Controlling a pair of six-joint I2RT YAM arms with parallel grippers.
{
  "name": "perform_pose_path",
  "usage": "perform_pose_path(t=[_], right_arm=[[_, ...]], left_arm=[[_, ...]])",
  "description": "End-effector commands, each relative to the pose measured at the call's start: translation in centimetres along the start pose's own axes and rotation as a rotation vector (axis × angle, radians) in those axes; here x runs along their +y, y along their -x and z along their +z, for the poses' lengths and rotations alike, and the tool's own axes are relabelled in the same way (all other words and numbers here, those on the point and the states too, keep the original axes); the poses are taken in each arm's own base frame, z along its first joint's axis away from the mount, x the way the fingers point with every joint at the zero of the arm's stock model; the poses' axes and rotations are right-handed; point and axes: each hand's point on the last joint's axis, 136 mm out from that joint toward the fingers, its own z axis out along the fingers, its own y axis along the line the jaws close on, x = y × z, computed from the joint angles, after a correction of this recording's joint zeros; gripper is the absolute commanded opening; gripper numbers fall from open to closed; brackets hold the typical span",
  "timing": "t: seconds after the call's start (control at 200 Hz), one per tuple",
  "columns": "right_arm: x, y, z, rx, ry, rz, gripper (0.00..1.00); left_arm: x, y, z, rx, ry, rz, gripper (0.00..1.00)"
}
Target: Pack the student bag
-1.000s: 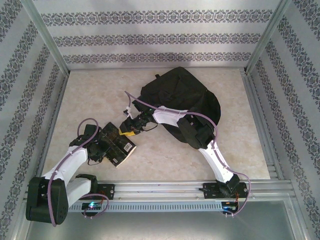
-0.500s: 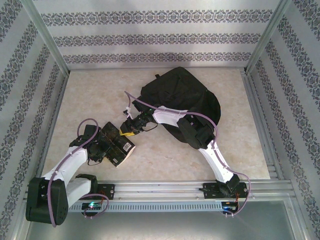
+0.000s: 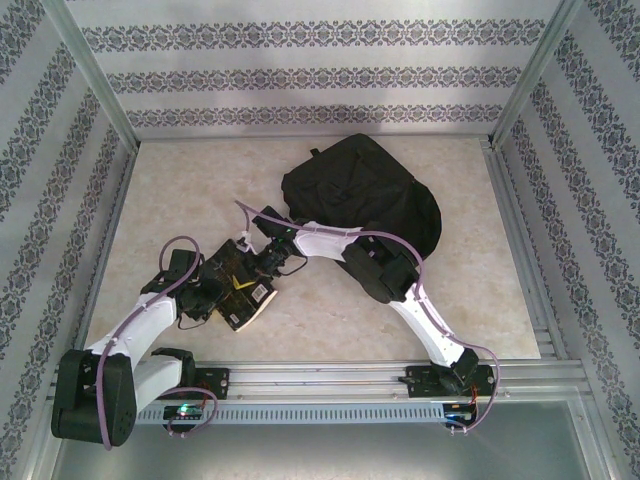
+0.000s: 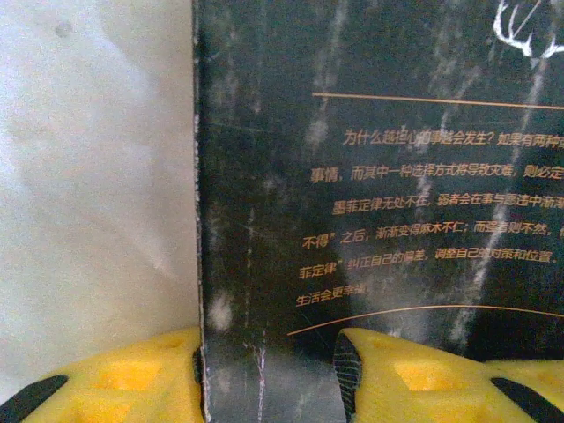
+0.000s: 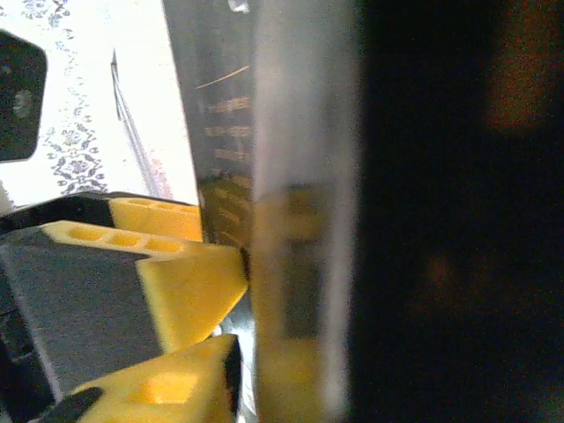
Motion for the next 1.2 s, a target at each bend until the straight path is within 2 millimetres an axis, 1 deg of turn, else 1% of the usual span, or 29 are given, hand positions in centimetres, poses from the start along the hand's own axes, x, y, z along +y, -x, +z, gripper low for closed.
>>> perform_pose_path(t=[0.0, 0.06, 0.11, 0.185, 0.24, 0.27, 0.34, 0.42, 0.485, 0.52, 0.555, 0.655, 0.694, 0.809, 0.874, 0.939, 1.009, 1.074, 1.194], right_arm=[[0.7, -6.0, 5.2, 0.197, 0.013, 0.018, 0.21], [0.5, -5.3, 4.2, 0.155, -0.006, 0.017, 0.14], [0.6, -4.6, 3.3, 0.119, -0.014, 0.012, 0.11], [0.8, -3.7, 1.3, 0.062, -0.032, -0.001, 0.04], [1.2, -3.2, -0.1, 0.025, -0.044, -0.017, 0.01], [1.6, -3.0, -1.0, 0.001, -0.051, -0.031, 0.0], [2.6, -2.4, -3.2, -0.054, -0.066, -0.064, 0.0], [3.7, -2.0, -5.8, -0.117, -0.076, -0.099, 0.0], [5.1, -2.0, -7.7, -0.158, -0.064, -0.136, 0.0], [6.2, -2.2, -8.7, -0.177, -0.058, -0.159, 0.0], [6.8, -2.3, -9.5, -0.196, -0.06, -0.168, 0.0], [9.1, -3.1, -12.4, -0.264, -0.046, -0.223, 0.0], [9.7, -3.4, -13.3, -0.282, -0.039, -0.236, 0.0], [11.5, -4.7, -15.8, -0.324, -0.006, -0.27, 0.0], [12.8, -5.5, -17.0, -0.344, 0.03, -0.299, 0.0], [14.1, -6.5, -18.1, -0.366, 0.066, -0.325, 0.0], [15.3, -7.4, -19.1, -0.387, 0.104, -0.352, 0.0], [16.0, -8.1, -20.1, -0.409, 0.114, -0.366, 0.0], [16.5, -8.9, -21.8, -0.45, 0.123, -0.371, 0.0]], left_arm=[[-4.9, -2.8, 1.3, 0.145, -0.269, 0.099, 0.44], [-5.0, -2.8, 1.1, 0.144, -0.273, 0.1, 0.44], [-5.1, -2.8, 0.9, 0.143, -0.275, 0.102, 0.47], [-5.4, -2.7, 0.2, 0.135, -0.28, 0.114, 0.55], [-5.6, -2.5, -0.5, 0.117, -0.285, 0.126, 0.6], [-5.9, -2.3, -1.0, 0.105, -0.29, 0.135, 0.62], [-6.8, -2.0, -2.4, 0.074, -0.311, 0.167, 0.66], [-8.3, -1.4, -4.6, 0.03, -0.348, 0.225, 0.71], [-9.5, -1.0, -6.2, -0.006, -0.373, 0.282, 0.77], [-10.2, -0.8, -7.1, -0.025, -0.391, 0.316, 0.79], [-10.9, -0.6, -7.9, -0.039, -0.411, 0.348, 0.81], [-13.6, -0.9, -10.2, -0.049, -0.519, 0.449, 0.84], [-15.1, -1.2, -11.5, -0.054, -0.595, 0.493, 0.85], [-18.3, -1.6, -14.6, -0.061, -0.733, 0.579, 0.88], [-19.7, -1.8, -15.9, -0.051, -0.79, 0.612, 0.88], [-21.2, -2.4, -17.0, -0.014, -0.87, 0.639, 0.89], [-22.3, -3.0, -18.0, 0.038, -0.94, 0.652, 0.9], [-23.1, -3.3, -18.8, 0.061, -0.988, 0.655, 0.91], [-23.8, -3.9, -19.9, 0.084, -1.043, 0.673, 0.91]])
